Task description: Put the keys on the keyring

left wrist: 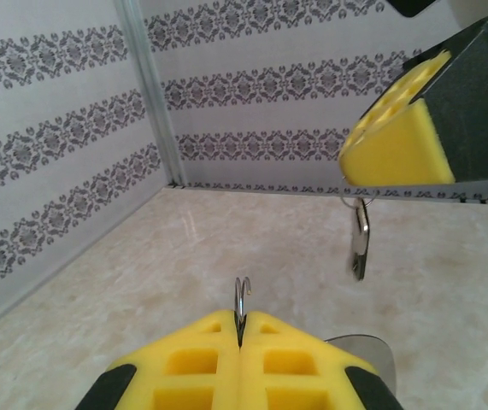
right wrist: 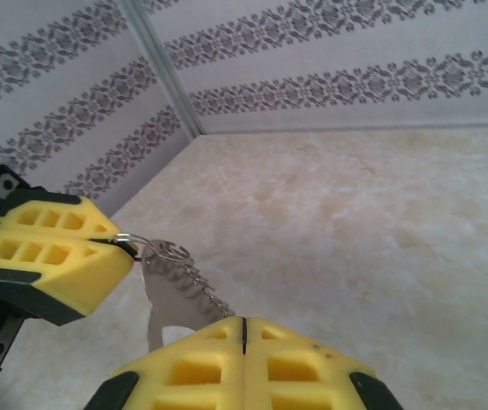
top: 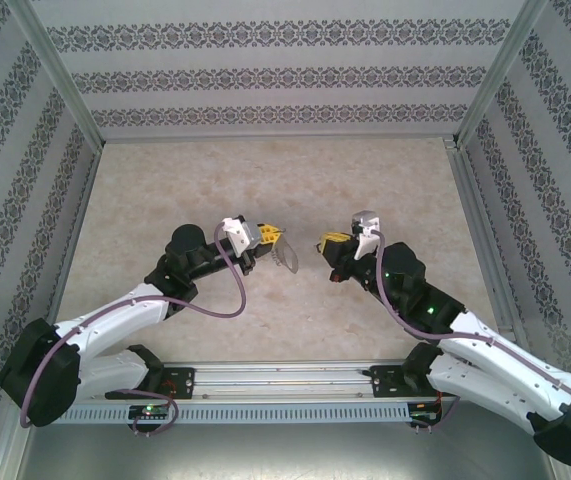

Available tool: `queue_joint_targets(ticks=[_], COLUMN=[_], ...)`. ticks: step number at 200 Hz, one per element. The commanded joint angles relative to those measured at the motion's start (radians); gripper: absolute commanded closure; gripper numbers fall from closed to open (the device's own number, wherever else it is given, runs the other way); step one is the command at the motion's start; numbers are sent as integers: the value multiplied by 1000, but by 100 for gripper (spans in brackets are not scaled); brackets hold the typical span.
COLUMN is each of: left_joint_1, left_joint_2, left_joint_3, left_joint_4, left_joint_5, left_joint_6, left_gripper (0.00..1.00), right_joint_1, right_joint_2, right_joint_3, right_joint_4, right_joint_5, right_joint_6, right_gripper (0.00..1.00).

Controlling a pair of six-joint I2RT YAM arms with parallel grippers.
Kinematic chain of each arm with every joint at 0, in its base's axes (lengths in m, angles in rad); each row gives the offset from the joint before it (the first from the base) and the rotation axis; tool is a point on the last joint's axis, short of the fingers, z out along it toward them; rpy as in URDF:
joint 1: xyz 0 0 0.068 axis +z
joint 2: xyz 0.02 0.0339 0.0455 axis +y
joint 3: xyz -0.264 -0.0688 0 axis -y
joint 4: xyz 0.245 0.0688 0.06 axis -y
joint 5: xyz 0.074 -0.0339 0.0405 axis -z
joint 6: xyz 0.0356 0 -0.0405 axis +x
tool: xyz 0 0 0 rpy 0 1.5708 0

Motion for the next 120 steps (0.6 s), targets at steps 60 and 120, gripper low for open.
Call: queue_joint_targets(ticks=[60, 120], left_joint_1=[-47, -66], left_joint_2=[-6, -4], left_joint_3=[85, 99], left_joint_4=[-82, -110], left_joint_5=[99, 102], left_joint_6=[-46, -36], left_gripper=[100, 100], right_joint_1=[-8, -6], right_joint_2=[69, 111], right_joint_3=[7, 21], right_joint_4=[173, 207], right_joint_5=[-142, -195], right_joint_6=[-45, -35], right_gripper=[100, 100])
